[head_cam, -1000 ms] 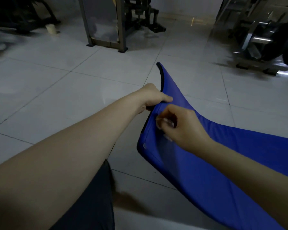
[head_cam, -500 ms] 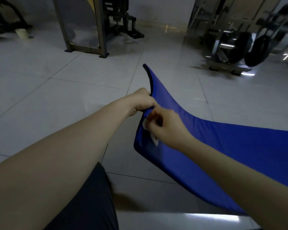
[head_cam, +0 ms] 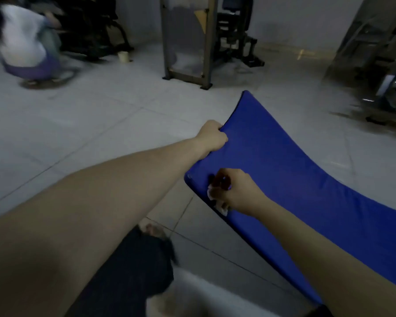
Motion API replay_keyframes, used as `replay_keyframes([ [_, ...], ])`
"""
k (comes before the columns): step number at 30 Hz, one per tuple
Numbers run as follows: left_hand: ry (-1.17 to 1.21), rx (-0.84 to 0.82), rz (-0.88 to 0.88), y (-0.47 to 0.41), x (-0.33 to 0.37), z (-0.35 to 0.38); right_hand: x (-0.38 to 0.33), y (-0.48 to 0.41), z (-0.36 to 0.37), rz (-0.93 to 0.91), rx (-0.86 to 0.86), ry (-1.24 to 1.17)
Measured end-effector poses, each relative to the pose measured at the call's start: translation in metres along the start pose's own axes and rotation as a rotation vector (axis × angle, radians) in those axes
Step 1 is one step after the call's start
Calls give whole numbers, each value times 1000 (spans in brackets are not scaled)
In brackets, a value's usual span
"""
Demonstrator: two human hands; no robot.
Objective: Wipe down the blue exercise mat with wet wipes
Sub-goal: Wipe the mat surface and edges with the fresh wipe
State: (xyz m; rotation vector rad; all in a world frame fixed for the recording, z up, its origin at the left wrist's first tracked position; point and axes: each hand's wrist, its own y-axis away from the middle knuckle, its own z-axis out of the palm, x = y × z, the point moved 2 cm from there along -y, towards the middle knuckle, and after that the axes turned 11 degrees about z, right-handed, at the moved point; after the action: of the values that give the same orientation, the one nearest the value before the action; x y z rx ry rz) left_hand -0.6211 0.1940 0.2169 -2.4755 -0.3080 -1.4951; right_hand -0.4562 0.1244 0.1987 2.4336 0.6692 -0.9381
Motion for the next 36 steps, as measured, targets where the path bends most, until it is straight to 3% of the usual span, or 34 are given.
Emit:
replay_keyframes([
  [3,-84,59,-9,-22,-27,-32,0,-39,24,-17,-17,-83],
  [9,-325,135,-101,-67,-145,-101,4,-146,110,165,-287,-375],
  [14,-516,-182,-340,-53,-253,-120,34,-213,172,281,-355,-448],
  [16,-490,-270,-395,-29,-289,-108,48,-229,194,359,-403,-470],
  [19,-249,-266,-467,12,-322,-73,66,-239,222,532,-426,-572],
  [24,-13,-123,-405,75,-327,-34,75,-237,251,746,-450,-793],
  [27,54,71,-372,91,-338,-30,74,-237,259,708,-507,-787],
  [30,161,315,-535,102,-357,-37,83,-230,263,597,-573,-602],
  [34,31,481,-718,117,-415,-68,135,-229,251,269,-359,430],
  [36,-43,516,-783,120,-438,-84,168,-230,235,313,-354,681],
])
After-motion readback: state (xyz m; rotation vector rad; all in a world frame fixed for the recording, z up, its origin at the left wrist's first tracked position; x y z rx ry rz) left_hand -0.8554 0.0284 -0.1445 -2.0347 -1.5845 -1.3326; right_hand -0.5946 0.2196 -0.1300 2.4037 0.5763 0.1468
